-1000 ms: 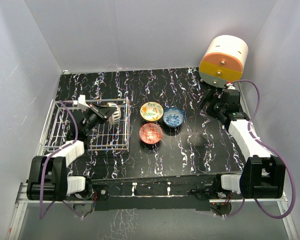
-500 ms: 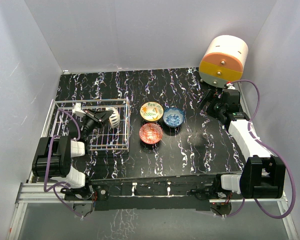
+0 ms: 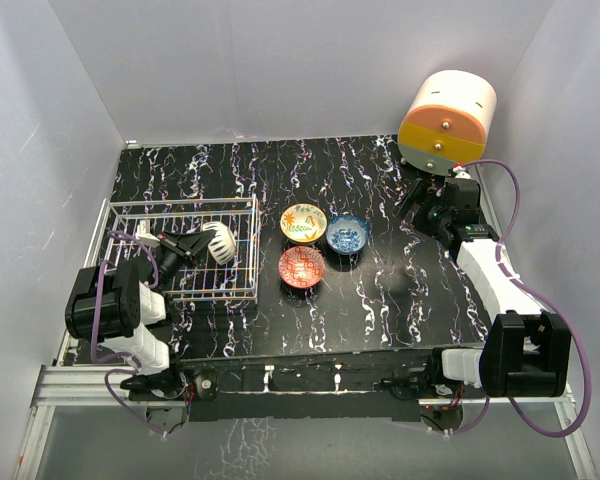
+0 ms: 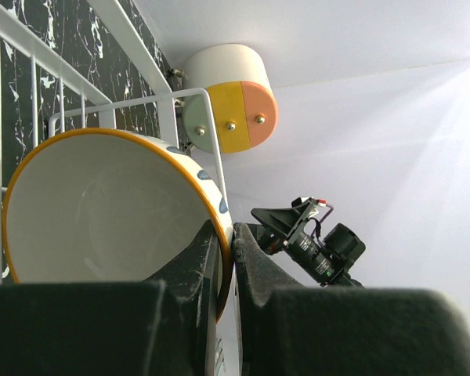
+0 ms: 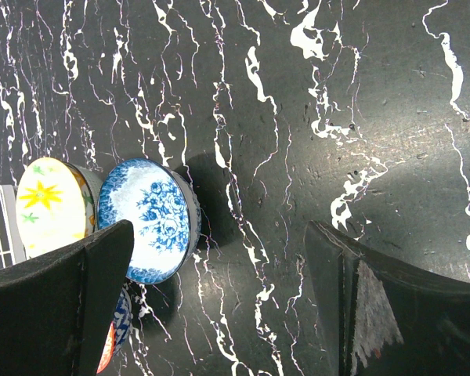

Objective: Load the bowls into the dish rack

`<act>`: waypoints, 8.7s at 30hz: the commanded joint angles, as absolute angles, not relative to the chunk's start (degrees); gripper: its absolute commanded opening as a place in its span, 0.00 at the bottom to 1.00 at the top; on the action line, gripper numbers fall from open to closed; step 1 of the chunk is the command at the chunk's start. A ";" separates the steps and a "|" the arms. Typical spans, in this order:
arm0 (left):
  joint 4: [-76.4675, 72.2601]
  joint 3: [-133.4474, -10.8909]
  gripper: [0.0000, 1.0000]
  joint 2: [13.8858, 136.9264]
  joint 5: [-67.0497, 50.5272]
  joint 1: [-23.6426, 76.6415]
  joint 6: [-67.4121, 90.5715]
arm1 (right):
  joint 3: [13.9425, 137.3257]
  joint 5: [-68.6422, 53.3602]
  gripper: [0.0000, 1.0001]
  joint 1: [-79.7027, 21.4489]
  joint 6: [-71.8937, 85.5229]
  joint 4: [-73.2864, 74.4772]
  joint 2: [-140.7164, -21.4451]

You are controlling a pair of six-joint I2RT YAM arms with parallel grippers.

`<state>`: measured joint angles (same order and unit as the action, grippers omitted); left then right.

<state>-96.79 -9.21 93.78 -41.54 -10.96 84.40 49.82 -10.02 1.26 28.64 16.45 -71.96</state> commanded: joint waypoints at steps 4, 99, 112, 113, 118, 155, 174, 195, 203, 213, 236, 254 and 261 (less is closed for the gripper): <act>-98.44 -4.34 0.10 98.86 -41.37 -16.73 82.74 | 51.28 -9.04 0.93 1.41 28.30 14.33 -71.66; 21.16 -50.24 0.94 76.69 26.42 15.15 29.36 | 47.37 -10.54 0.94 1.41 27.22 13.18 -71.28; 21.54 -48.45 0.95 74.52 27.07 5.49 35.02 | 47.73 -11.45 0.93 1.41 26.98 13.54 -71.62; 21.50 -48.40 0.94 73.58 27.11 5.47 35.25 | 47.72 -11.43 0.93 1.41 26.98 13.54 -71.75; 22.95 -49.25 0.95 71.56 30.82 4.61 35.34 | 47.83 -12.08 0.93 1.41 27.39 13.54 -71.99; 9.83 -48.52 0.94 80.81 31.65 -7.12 38.12 | 47.11 -12.73 0.88 1.32 26.98 13.97 -72.71; 3.46 -52.68 0.94 85.01 25.05 -10.55 35.06 | 46.15 -12.68 0.88 1.32 26.81 13.18 -73.05; 13.42 -55.73 0.97 75.68 15.32 -10.55 31.25 | 43.97 -13.29 0.90 1.32 26.90 11.76 -72.59; 19.89 -55.69 0.97 66.14 2.26 -9.06 25.14 | 44.57 -13.16 0.91 1.32 27.73 12.11 -71.35; 18.88 -59.77 0.97 58.04 7.42 21.95 20.31 | 45.70 -13.70 0.92 1.32 29.86 11.51 -72.84; -8.11 -53.16 0.90 87.16 27.27 64.16 4.67 | 45.25 -12.75 0.93 1.34 29.48 10.69 -73.35; -10.39 -48.69 0.77 93.81 18.98 61.23 10.59 | 43.78 -12.55 0.93 1.41 29.36 9.84 -73.80; -11.07 -48.60 0.63 97.04 19.35 60.96 11.34 | 43.61 -12.30 0.93 1.49 29.09 9.93 -73.56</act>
<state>-9.93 -48.73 96.44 19.46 61.10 10.20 44.01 -13.02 1.26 29.87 13.23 -74.08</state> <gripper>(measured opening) 0.657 0.928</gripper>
